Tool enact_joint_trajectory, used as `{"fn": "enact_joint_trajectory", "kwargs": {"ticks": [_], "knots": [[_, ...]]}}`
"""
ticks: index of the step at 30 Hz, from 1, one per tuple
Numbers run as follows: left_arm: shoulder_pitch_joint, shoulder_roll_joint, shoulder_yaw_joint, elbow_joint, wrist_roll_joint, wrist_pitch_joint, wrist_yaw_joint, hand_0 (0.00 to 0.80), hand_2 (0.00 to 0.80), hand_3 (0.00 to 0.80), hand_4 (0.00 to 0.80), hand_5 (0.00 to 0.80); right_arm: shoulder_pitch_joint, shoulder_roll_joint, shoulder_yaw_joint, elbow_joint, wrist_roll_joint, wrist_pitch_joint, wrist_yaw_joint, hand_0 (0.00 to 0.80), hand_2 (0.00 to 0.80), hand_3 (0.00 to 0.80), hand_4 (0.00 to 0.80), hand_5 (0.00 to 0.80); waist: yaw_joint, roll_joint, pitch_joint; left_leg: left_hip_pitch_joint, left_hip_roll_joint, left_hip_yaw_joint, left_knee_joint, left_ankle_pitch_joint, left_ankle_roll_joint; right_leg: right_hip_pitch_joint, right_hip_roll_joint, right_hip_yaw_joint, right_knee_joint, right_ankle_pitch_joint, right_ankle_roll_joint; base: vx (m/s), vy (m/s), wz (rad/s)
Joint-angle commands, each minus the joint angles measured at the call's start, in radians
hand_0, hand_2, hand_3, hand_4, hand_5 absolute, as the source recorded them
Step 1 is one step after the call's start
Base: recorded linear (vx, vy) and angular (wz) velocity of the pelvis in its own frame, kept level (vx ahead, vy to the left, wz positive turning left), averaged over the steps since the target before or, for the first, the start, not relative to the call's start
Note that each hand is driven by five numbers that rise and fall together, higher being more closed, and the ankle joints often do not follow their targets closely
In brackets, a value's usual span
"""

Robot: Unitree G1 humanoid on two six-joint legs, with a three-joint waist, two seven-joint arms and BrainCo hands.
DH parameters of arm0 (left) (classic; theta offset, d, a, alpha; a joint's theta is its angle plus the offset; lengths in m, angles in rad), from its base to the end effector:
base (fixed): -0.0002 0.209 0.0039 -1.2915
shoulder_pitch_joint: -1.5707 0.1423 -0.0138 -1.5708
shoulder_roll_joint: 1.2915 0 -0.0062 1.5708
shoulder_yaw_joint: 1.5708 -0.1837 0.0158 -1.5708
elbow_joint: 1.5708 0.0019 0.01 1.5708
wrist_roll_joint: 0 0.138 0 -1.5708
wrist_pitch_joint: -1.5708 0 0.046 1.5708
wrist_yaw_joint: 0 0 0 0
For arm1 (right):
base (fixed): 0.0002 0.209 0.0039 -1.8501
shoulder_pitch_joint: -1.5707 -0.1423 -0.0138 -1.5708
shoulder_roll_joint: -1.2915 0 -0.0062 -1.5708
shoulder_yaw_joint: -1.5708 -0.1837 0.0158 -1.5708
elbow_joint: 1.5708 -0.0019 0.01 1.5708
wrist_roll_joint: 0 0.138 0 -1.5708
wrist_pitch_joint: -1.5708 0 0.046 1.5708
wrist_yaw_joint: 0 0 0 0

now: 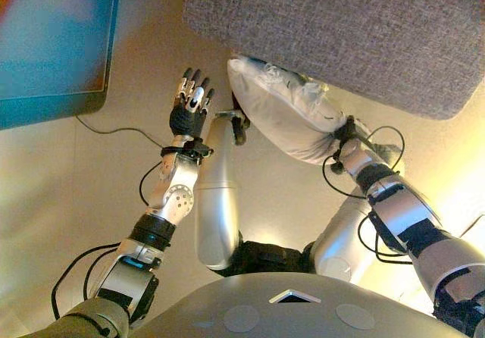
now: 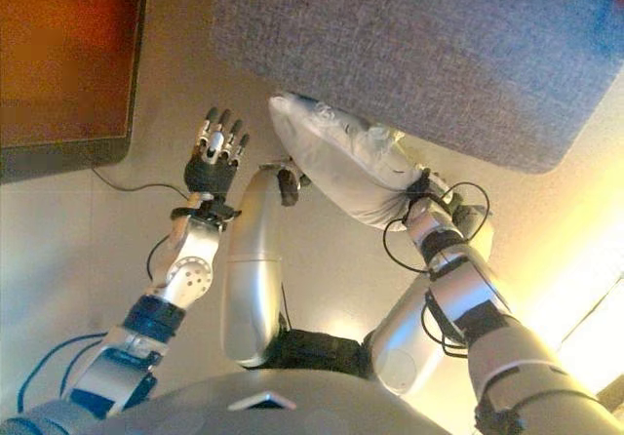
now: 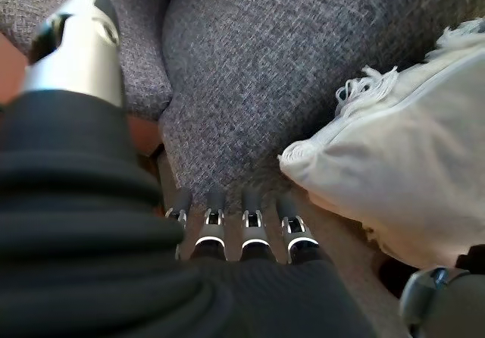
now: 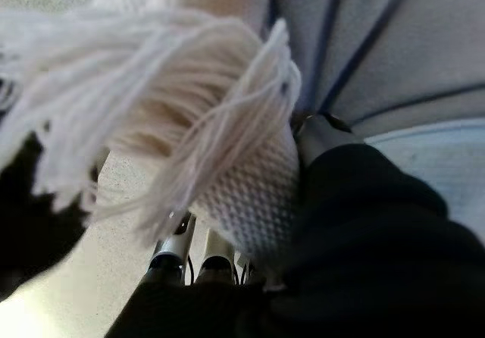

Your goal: Pick up the cushion and take it to the sofa

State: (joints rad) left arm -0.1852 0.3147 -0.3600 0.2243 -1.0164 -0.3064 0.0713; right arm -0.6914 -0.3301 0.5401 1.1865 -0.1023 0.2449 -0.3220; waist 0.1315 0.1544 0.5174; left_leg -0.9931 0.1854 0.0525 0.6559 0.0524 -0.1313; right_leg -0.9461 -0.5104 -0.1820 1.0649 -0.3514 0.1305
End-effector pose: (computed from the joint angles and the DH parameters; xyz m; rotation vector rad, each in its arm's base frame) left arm 0.2303 0.1538 0.0409 -0.6524 -0.0232 -0.0853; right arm 0.2873 -0.2006 0.0034 -0.9863 0.6092 -0.1456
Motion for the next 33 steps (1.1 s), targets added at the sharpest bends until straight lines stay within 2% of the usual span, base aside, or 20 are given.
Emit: {"fn": "enact_joint_trajectory", "kwargs": {"ticks": [1,4,9,17,22,26,33], "knots": [[0.005,0.024,0.05,-0.029,0.027,0.002,-0.039,0.0,0.0,0.0,0.0,0.0,0.029,-0.015,-0.055,-0.006,0.081,-0.086,0.022,0.8,0.8,0.8,0.8,0.8,0.034,-0.017,-0.047,0.136,0.065,-0.06,-0.102,-0.042,-0.06,0.041,0.001,0.011,-0.317,0.312,0.045,0.026,-0.189,0.08],[0.017,0.026,0.055,-0.034,0.029,0.014,-0.057,0.0,0.0,0.0,0.0,0.0,0.036,-0.007,-0.052,-0.03,0.106,-0.115,0.037,0.8,0.8,0.8,0.8,0.8,0.046,-0.027,-0.051,0.186,0.06,-0.071,-0.156,-0.015,-0.058,0.095,0.014,-0.016,-0.348,0.313,0.039,0.032,-0.158,0.06],[0.044,0.047,0.058,-0.043,0.055,0.048,-0.083,0.0,0.0,0.0,0.0,0.0,0.066,0.003,-0.044,-0.071,0.117,-0.13,0.074,0.8,0.8,0.8,0.8,0.8,0.055,-0.044,-0.082,0.297,0.053,-0.059,-0.222,-0.002,-0.05,0.206,0.028,-0.055,-0.403,0.318,0.044,0.088,-0.089,0.06],[0.131,0.085,0.103,-0.049,0.098,0.12,-0.117,0.0,0.0,0.0,0.0,0.0,0.205,-0.047,-0.006,-0.205,-0.02,-0.157,0.2,0.8,0.8,0.8,0.8,0.8,0.057,-0.082,-0.156,0.522,0.051,-0.023,-0.331,0.001,-0.051,0.465,0.041,-0.116,-0.574,0.355,0.086,0.17,-0.02,0.01],[0.198,0.091,0.141,-0.047,0.152,0.177,-0.144,0.0,0.0,0.0,0.0,0.0,0.31,-0.086,-0.001,-0.344,-0.117,-0.12,0.25,0.8,0.8,0.8,0.8,0.8,0.055,-0.117,-0.223,0.666,0.059,-0.002,-0.402,0.007,-0.062,0.661,0.071,-0.169,-0.72,0.39,0.105,0.202,-0.057,0.05],[0.259,0.082,0.174,-0.049,0.209,0.236,-0.163,0.0,0.0,0.0,0.0,0.0,0.411,-0.111,-0.01,-0.484,-0.206,-0.066,0.326,0.8,0.8,0.8,0.8,0.8,0.051,-0.148,-0.296,0.788,0.067,0.022,-0.461,0.007,-0.067,0.813,0.112,-0.196,-0.831,0.403,0.119,0.236,-0.053,-0.03],[0.317,0.074,0.219,-0.055,0.233,0.305,-0.185,0.0,0.0,0.0,0.0,0.0,0.502,-0.143,-0.044,-0.621,-0.342,-0.036,0.429,0.8,0.8,0.8,0.8,0.8,0.04,-0.174,-0.377,0.925,0.069,0.059,-0.548,0.015,-0.069,0.962,0.153,-0.22,-0.955,0.428,0.128,0.141,-0.005,-0.06]]}}
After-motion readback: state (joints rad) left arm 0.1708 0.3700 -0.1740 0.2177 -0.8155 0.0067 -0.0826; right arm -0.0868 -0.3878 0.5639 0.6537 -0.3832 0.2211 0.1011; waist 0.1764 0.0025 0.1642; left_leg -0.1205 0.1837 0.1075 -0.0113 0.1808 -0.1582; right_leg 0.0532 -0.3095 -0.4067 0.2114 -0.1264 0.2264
